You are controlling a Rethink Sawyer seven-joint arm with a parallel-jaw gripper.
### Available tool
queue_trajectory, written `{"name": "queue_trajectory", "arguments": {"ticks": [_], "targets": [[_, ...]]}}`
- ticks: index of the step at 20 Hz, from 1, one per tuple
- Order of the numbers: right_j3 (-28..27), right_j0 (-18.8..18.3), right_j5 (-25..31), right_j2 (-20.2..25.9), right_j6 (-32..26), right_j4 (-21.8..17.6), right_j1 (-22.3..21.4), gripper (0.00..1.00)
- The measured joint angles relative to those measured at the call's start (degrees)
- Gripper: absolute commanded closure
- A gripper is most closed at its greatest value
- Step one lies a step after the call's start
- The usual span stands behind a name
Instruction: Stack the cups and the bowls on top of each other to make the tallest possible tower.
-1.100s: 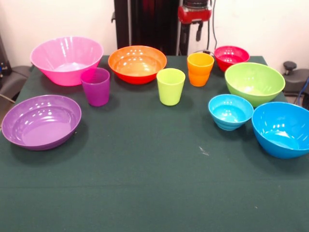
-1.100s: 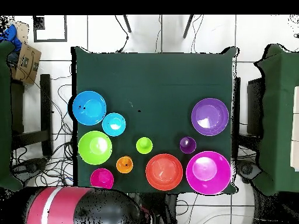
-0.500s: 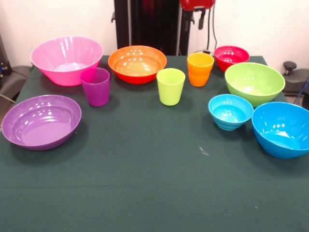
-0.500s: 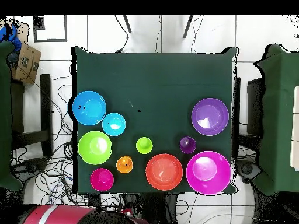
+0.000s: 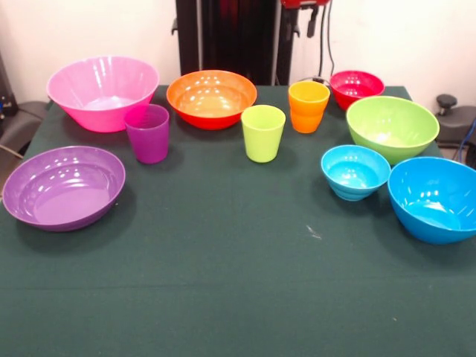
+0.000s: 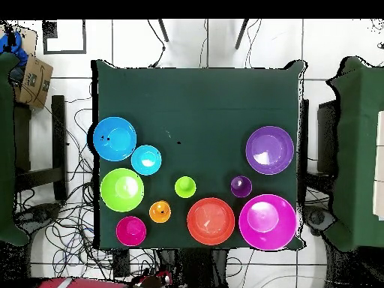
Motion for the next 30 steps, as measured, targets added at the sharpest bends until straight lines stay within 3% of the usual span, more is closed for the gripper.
{"name": "queue_trajectory", "arguments": {"ticks": [6, 16, 30], "targets": [[-0.1, 0.1, 0.8, 0.1, 0.0, 0.0, -0.1, 0.0], [-3.0, 1.4, -0.7, 0.5, 0.1, 0.0, 5.3, 0.0], [-3.1, 3.3, -0.7, 1.2, 2.5, 0.0, 5.0, 0.0]]}}
